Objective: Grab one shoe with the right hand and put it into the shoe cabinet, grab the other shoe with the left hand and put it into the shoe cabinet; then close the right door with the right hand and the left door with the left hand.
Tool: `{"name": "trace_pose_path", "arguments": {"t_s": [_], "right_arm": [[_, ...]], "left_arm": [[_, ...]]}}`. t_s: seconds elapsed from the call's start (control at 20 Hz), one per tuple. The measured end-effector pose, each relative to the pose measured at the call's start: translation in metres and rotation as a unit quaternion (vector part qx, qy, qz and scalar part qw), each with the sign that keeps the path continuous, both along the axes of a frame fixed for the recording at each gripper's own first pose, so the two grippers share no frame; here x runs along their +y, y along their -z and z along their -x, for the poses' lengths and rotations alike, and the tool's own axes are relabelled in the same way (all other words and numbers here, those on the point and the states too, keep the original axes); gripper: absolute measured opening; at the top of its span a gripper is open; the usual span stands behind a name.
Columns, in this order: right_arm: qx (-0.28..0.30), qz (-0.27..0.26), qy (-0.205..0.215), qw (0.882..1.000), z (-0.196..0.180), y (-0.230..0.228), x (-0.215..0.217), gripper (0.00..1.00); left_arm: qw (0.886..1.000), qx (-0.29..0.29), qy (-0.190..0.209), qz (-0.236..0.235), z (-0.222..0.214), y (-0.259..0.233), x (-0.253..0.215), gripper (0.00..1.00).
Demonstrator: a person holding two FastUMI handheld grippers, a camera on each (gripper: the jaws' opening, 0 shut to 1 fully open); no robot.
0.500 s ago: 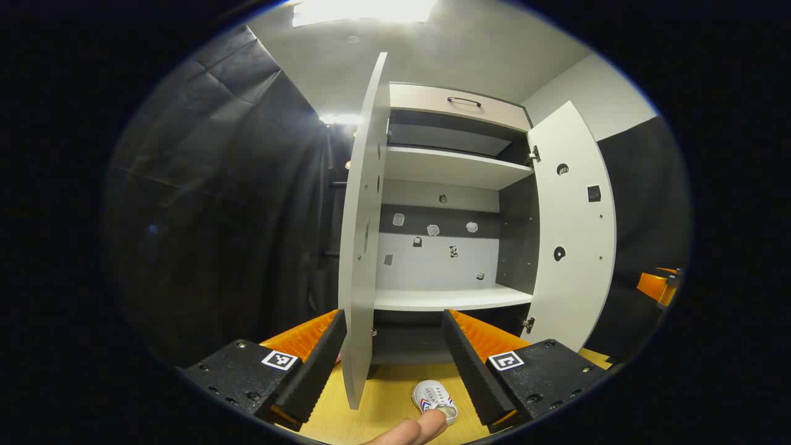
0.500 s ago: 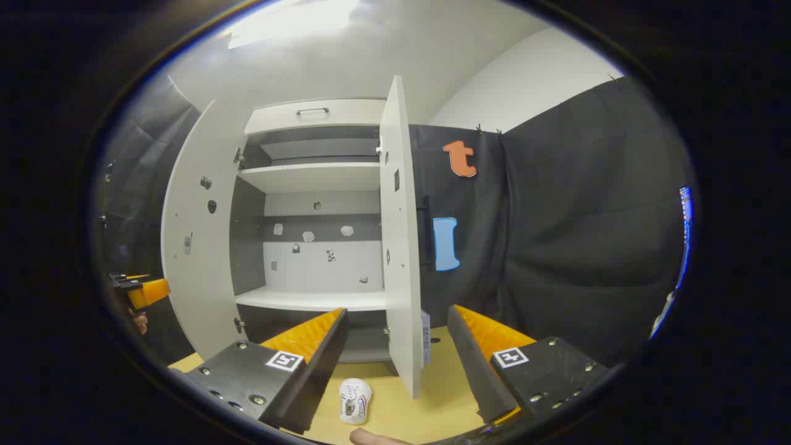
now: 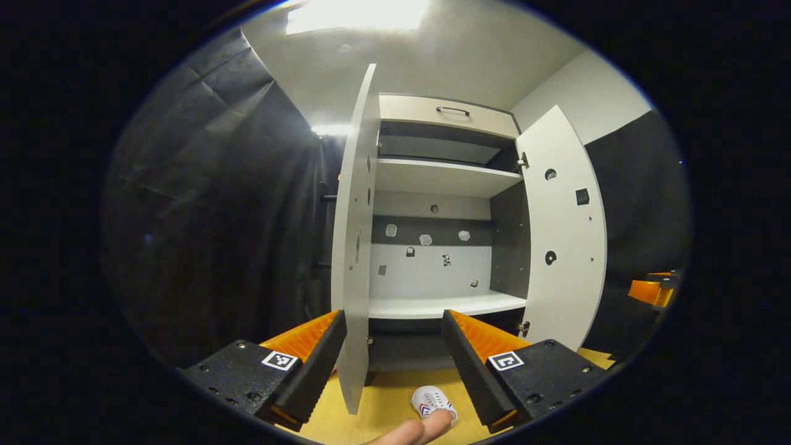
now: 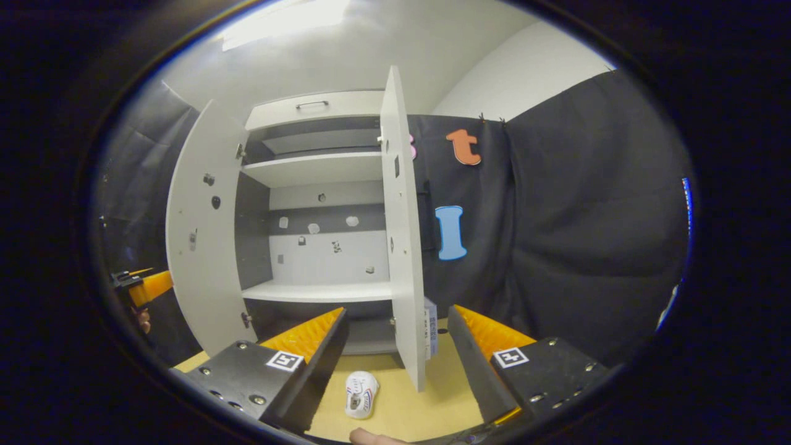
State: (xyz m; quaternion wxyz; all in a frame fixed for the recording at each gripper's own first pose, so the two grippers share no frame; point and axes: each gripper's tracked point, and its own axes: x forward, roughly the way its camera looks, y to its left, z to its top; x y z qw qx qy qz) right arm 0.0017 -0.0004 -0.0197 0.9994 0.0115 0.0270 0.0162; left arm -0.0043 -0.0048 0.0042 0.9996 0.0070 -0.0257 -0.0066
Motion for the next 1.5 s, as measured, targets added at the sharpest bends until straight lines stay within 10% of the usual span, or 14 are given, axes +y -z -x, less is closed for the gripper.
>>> {"name": "trace_pose_path", "arguments": {"t_s": [0.55, 1.2, 1.5], "right_arm": [[0.056, 0.016, -0.059, 0.997, -0.031, 0.079, 0.059, 0.96], [0.238, 0.057, -0.055, 0.968, -0.086, 0.310, 0.122, 0.96], [0.310, 0.067, -0.039, 0.947, -0.088, 0.383, 0.134, 0.74]], "left_arm": [[1.000, 0.009, -0.007, -0.004, -0.004, 0.015, 0.018, 0.96], [0.997, 0.063, 0.035, 0.032, -0.005, 0.049, 0.014, 0.96], [0.996, 0.073, 0.025, 0.035, -0.010, 0.060, 0.027, 0.96]]}}
